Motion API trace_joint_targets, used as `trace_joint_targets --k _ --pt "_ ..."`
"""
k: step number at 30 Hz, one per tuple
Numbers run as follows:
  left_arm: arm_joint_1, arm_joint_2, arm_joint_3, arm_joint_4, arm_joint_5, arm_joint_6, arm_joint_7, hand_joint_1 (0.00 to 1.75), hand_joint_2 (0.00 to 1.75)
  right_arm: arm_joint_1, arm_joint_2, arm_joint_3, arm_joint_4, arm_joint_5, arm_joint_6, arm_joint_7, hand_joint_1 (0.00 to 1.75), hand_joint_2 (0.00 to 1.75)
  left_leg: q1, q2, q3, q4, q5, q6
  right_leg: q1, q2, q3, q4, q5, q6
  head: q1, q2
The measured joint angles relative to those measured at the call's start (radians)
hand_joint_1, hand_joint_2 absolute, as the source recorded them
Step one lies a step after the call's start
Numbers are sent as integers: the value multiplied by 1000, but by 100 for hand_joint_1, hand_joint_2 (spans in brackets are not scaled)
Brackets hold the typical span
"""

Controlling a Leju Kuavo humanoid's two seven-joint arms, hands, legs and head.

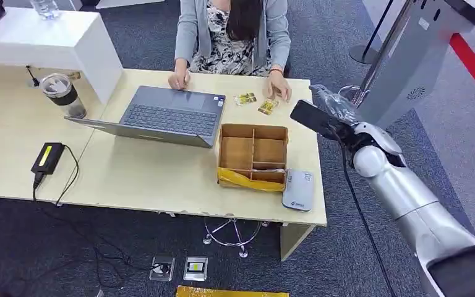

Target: Pass the card to the sensor for recognition and then transmit it.

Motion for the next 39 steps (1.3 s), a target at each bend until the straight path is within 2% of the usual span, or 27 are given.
trace_joint_targets --k 4,8,9,11,15,18,22,26,28,33,39 --pt "2 5 0 0 12 17 5 0 0 111 -98 -68 -182 -29 54 83 0 0 0 0 -1 0 0 0 0 0 0 0 0 0 0 0" --pt "2 5 0 0 21 30 6 0 0 217 -172 -127 -375 -110 93 188 0 0 0 1 0 0 -1 0 0 0 0 0 0 0 0 0" --pt "2 5 0 0 21 31 6 0 0 242 -187 -139 -419 -124 93 214 0 175 0 1 0 0 -1 0 0 1 0 0 0 0 0 0" --pt "2 5 0 0 21 37 6 0 0 296 -215 -167 -517 -148 89 266 0 175 0 1 0 0 -1 0 0 0 0 0 0 0 0 0" --pt "0 3 0 0 29 50 7 0 0 393 -237 -185 -691 -142 77 334 0 175 0 1 0 -1 -1 0 0 1 0 0 0 0 0 0" --pt "-1 -1 0 0 35 60 8 0 0 442 -239 -185 -776 -101 57 360 0 175 0 1 0 -1 -1 0 0 1 0 0 0 0 0 0" --pt "-2 -10 1 0 43 69 15 0 0 497 -229 -172 -874 18 -2 367 0 175 0 1 -1 -1 -1 0 0 1 1 0 0 0 0 0" --pt "-5 -23 7 0 49 73 18 0 0 534 -192 -137 -884 205 -91 347 0 175 0 1 -1 -1 -1 0 0 1 0 0 0 0 0 0" --pt "-6 -29 7 0 49 77 18 0 0 543 -170 -117 -877 263 -109 335 0 175 0 1 -1 -1 0 0 0 1 0 0 0 0 0 0" --pt "-8 -36 7 0 45 80 24 0 0 550 -125 -88 -825 333 -151 323 0 175 1 1 -1 -1 0 0 1 1 1 0 0 0 0 0" --pt "-10 -42 7 0 45 87 40 0 0 552 -75 -61 -758 368 -146 323 0 175 1 1 -1 -1 0 0 0 0 0 0 0 0 0 0"
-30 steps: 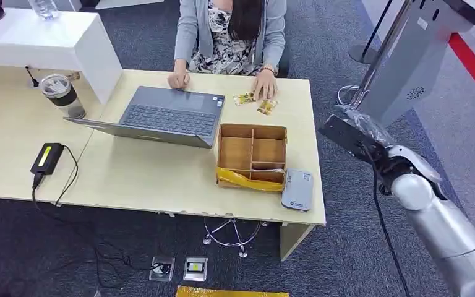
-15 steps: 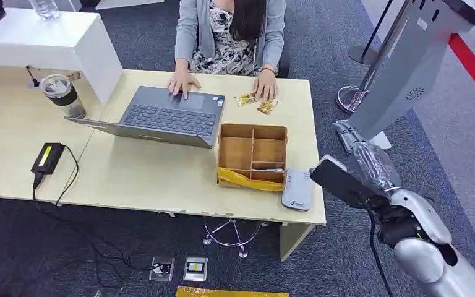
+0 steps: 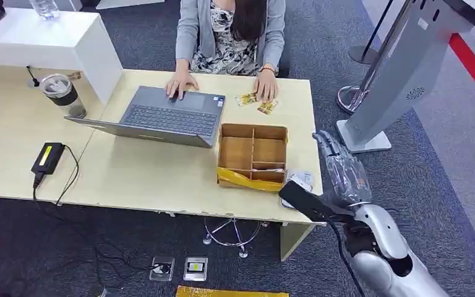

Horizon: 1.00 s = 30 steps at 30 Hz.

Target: Pass the card to the sensor for recognition and then transmit it.

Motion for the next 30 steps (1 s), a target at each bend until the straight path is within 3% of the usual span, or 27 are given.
trace_joint_targets --k 8,22,30 --pt "-1 -4 0 0 0 0 4 0 0 -20 65 23 71 37 21 -2 0 175 0 0 0 0 0 0 0 0 0 0 0 0 0 0" --pt "-4 -6 0 0 -2 0 7 0 0 -152 191 71 259 114 46 -81 0 175 0 0 0 0 0 0 0 0 0 0 0 0 0 0" --pt "-4 -6 0 0 3 1 13 0 0 -169 235 92 322 106 48 -73 0 175 0 0 0 0 0 0 0 0 0 0 0 0 0 0"
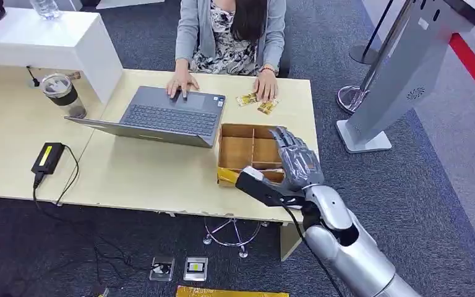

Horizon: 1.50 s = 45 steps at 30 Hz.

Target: Pass the card to the sensor for recognition and then transmit it.

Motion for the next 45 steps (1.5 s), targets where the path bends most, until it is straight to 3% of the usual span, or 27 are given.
trace_joint_targets --k 14,24,45 --pt "0 5 0 0 -6 -8 1 0 0 1 14 22 48 -13 14 20 0 175 0 0 0 0 0 0 0 0 0 0 0 0 0 0" --pt "0 6 0 0 -13 -7 1 0 0 0 14 24 104 16 -28 6 0 175 0 0 0 0 0 0 0 0 0 0 0 0 0 0" --pt "0 18 0 0 -21 -21 1 0 0 -8 15 50 179 31 -40 -5 0 175 0 0 0 0 0 0 0 0 0 0 0 0 0 0"
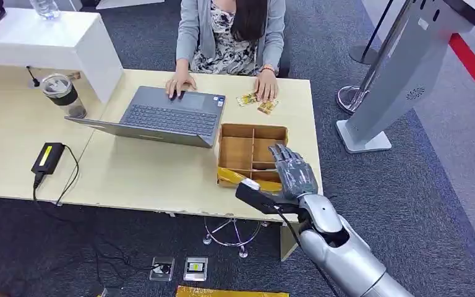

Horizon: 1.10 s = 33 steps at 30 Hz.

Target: Pass the card to the sensor for recognition and then transmit it.

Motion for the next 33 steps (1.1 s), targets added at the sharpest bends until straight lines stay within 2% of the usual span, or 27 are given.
trace_joint_targets --k 33 --pt "1 3 9 0 12 -9 0 0 0 -40 23 17 76 23 9 -4 0 175 0 0 0 0 0 0 0 0 0 0 0 0 0 0"
